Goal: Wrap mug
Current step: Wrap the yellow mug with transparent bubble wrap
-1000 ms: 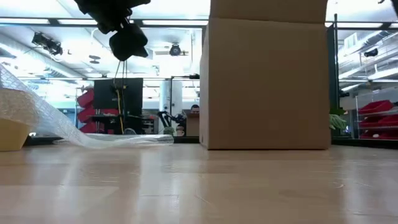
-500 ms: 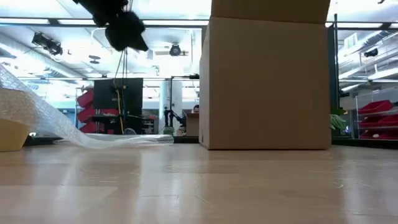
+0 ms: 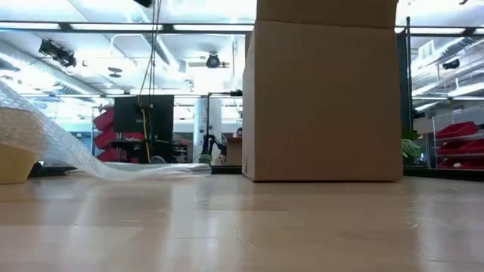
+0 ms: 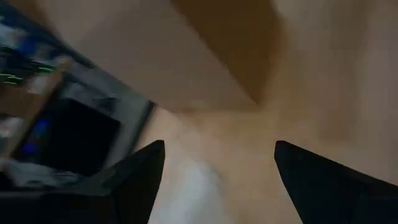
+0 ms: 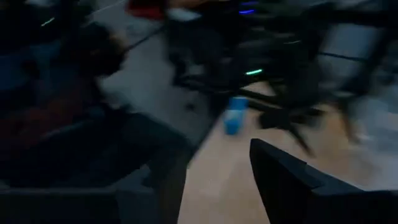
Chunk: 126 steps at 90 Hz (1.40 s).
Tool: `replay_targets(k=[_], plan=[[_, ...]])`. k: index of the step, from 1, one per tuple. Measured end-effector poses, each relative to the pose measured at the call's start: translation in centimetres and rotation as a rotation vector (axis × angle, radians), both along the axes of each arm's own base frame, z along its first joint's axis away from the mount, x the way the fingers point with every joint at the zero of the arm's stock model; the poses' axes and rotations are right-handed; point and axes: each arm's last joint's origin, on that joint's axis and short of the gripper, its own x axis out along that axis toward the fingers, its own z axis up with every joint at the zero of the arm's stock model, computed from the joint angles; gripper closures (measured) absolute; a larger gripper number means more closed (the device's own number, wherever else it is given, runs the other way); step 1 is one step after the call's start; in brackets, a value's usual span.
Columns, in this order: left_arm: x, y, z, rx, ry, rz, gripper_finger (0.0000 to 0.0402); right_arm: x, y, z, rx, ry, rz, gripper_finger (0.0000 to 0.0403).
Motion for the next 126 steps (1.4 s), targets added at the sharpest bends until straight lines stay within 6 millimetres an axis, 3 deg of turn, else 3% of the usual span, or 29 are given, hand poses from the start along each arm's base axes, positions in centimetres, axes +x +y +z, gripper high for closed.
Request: replay_targets(k=[21,33,50,62,75,92,108,126], plan=[[-1.0,-1.5,-0.3,-0.134,0.035,-0.038,0.0113,1.8,7.0,-4.6,-0.062,0.18,0.011,0.0268],[-0.9,-1.4,-0.2,-0.122,-0.01,-0.017,0.0113,2.1,9.6,-7.9,-0.11,0.365,-0.06,0.0278],[-0.3,-0.9,0.0,-0.03,-0.129,0.029,0.0113,2.4,10.3,-13.5,-0.366,0.634,-0.343,0.0295],[0.3,-1.1,-0.8,-0.036,-0.14,0.059,0.0113,3.6,10.3,-17.4,-0.582,0.7,-0.525,0.0305],[1.1,-1.8,-2.5,-0.016,-0.117,0.08,0.0113,5.9,10.4,-21.5,-0.698,0.736,-0.638,0.0311],[2.3,-2.8,-5.2,0.035,-0.067,0.096,0.0113,8.8,8.7,-26.7,-0.954,0.757,-0.723,0.0314],[3.4,-3.2,-7.8,0.084,-0.014,0.123,0.0113,11.7,3.8,-29.6,-1.188,0.66,-0.984,0.0314],[3.7,-2.5,-8.8,0.117,0.08,0.157,0.0113,13.1,-2.0,-31.3,-1.078,0.703,-1.284,0.032]])
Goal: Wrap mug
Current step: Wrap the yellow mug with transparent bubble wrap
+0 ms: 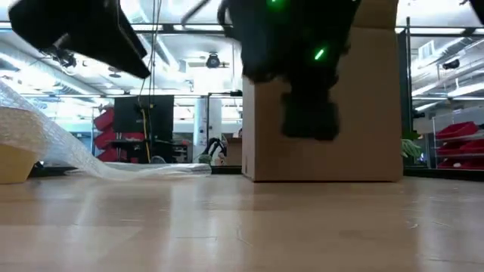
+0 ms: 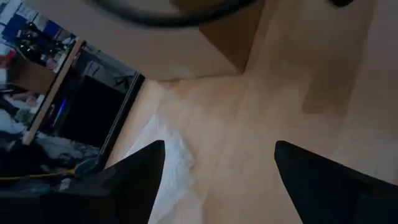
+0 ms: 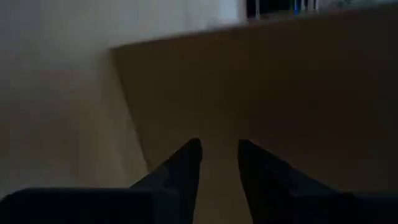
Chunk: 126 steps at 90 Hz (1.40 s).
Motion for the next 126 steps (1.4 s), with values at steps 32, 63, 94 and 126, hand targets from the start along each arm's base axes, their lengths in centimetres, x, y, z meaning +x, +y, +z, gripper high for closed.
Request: replay_targets(k=[32,63,94,126], plan=[[0.6,4.0,0.9,0.056,0.111,0.161,0.0113,-0.2,-2.9,-0.5,-0.145,-0.137,-0.085,0.0328],[3.4,7.7,0.1,-0.081,0.337,0.187,0.0113,-3.7,7.2,-0.1,-0.141,-0.264,0.169,0.0328],[4.2,15.6,-1.6,-0.414,0.683,0.361,0.0113,-6.3,9.6,5.3,-0.087,-0.471,0.242,0.0328],[-0.8,20.1,-9.1,-0.588,0.742,0.651,0.0113,-6.4,8.3,4.5,-0.012,-0.469,0.118,0.0328]])
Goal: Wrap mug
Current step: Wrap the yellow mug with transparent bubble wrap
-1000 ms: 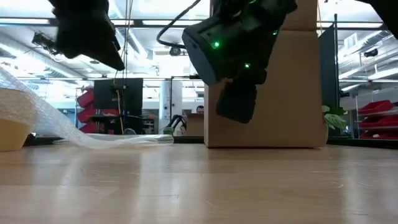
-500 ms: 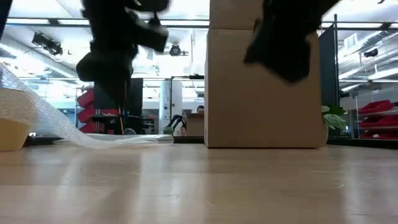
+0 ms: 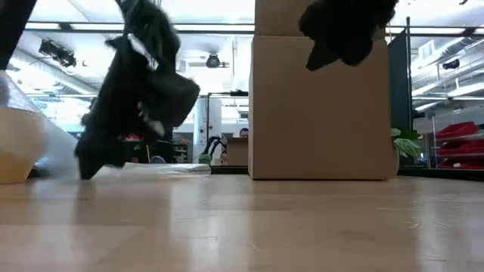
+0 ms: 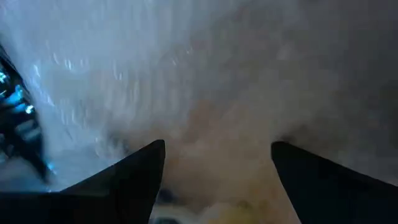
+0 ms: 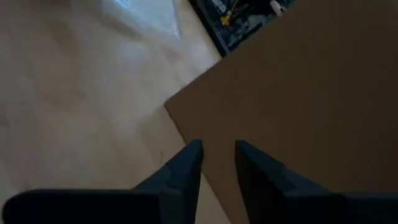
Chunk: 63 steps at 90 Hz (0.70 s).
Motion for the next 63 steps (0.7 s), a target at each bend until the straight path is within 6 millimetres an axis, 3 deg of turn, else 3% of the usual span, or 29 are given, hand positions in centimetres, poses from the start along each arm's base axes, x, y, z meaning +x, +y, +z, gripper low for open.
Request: replay_targets(k=[17,25,36,49,63], plan=[[0.2,-0.6,-0.1,0.025,-0.031,0.014,0.0113,-0.2,-0.3,-0.7,0.01,-0.035,-0.033,0.0328],[1.5,-1.4,0.6,0.022,-0.08,-0.042,0.0113,0.0,-0.6,-0.7,0.023,-0.058,-0.052,0.0328],[4.6,-2.9,2.1,0.018,-0.3,-0.097,0.0113,0.4,-0.8,-0.8,0.051,-0.086,-0.068,0.0328],[8.6,-5.3,4.3,-0.045,-0.577,-0.288,0.0112,0.9,-1.2,-1.0,0.068,-0.091,-0.077,0.0328],[11.2,-8.3,6.7,-0.082,-0.745,-0.622,0.0112,1.4,-1.7,-1.2,0.123,-0.077,-0.112,0.0328]])
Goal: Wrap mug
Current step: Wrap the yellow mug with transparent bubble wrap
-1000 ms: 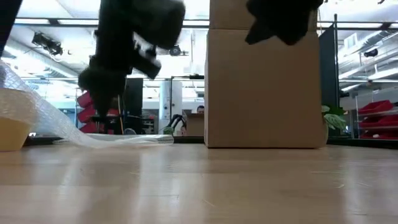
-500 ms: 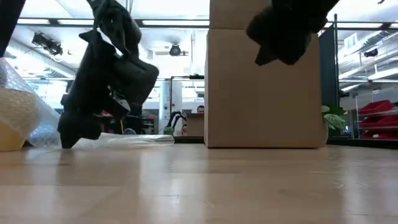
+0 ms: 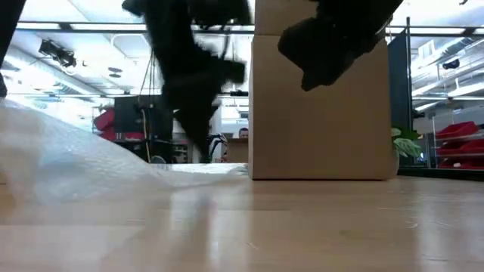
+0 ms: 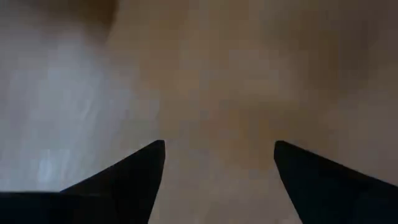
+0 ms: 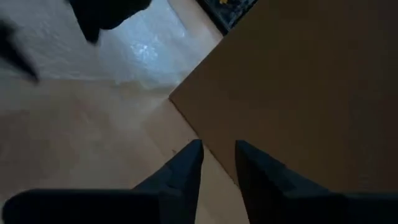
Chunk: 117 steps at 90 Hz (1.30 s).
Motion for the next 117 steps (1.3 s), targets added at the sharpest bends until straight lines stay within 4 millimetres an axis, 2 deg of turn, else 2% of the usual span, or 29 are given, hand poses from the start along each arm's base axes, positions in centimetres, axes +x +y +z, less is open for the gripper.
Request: replay_targets(k=[5,11,19,26,40,49,59,66,72,84,96,108,117], plan=[[-0.1,-0.9,0.5,0.059,0.024,-0.097,0.0112,0.2,-0.2,-0.2,0.048,0.011,-0.019,0.0328],[-0.5,-2.0,1.4,0.162,0.047,-0.126,0.0112,0.5,-0.4,-0.4,0.124,0.033,-0.046,0.0328],[-2.1,-3.1,1.9,0.328,0.117,-0.084,0.0112,1.3,-0.7,-0.8,0.229,0.05,-0.062,0.0328],[-3.5,-3.8,1.7,0.393,0.156,-0.019,0.0112,2.3,-0.7,-1.2,0.281,0.016,-0.022,0.0328],[-6.7,-4.7,-1.1,0.451,0.214,0.068,0.0112,4.4,-0.2,-2.1,0.345,-0.076,0.116,0.0328],[-8.4,-4.3,-3.6,0.481,0.211,0.128,0.0112,5.4,-0.3,-2.6,0.37,-0.156,0.156,0.0328],[-8.8,-4.5,-5.8,0.421,0.13,0.143,0.0112,6.2,-0.8,-3.4,0.386,-0.218,0.193,0.0328],[-8.1,-5.5,-6.5,0.332,0.021,0.104,0.0113,6.6,-1.3,-3.7,0.386,-0.193,0.231,0.0328],[-7.1,-6.8,-6.5,0.231,-0.089,0.032,0.0113,6.7,-1.7,-3.8,0.388,-0.153,0.254,0.0328],[-6.3,-9.1,-6.1,0.164,-0.2,-0.155,0.0113,7.0,-2.5,-3.9,0.393,-0.115,0.269,0.0328],[-6.1,-10.2,-5.2,0.263,-0.208,-0.258,0.0113,7.4,-3.3,-4.0,0.447,-0.098,0.279,0.0328],[-6.8,-9.6,-3.3,0.453,-0.14,-0.207,0.0113,8.0,-3.5,-3.9,0.549,-0.076,0.359,0.0328],[-8.1,-8.4,-1.2,0.544,-0.14,-0.119,0.0113,9.0,-3.1,-4.0,0.579,-0.157,0.445,0.0328]])
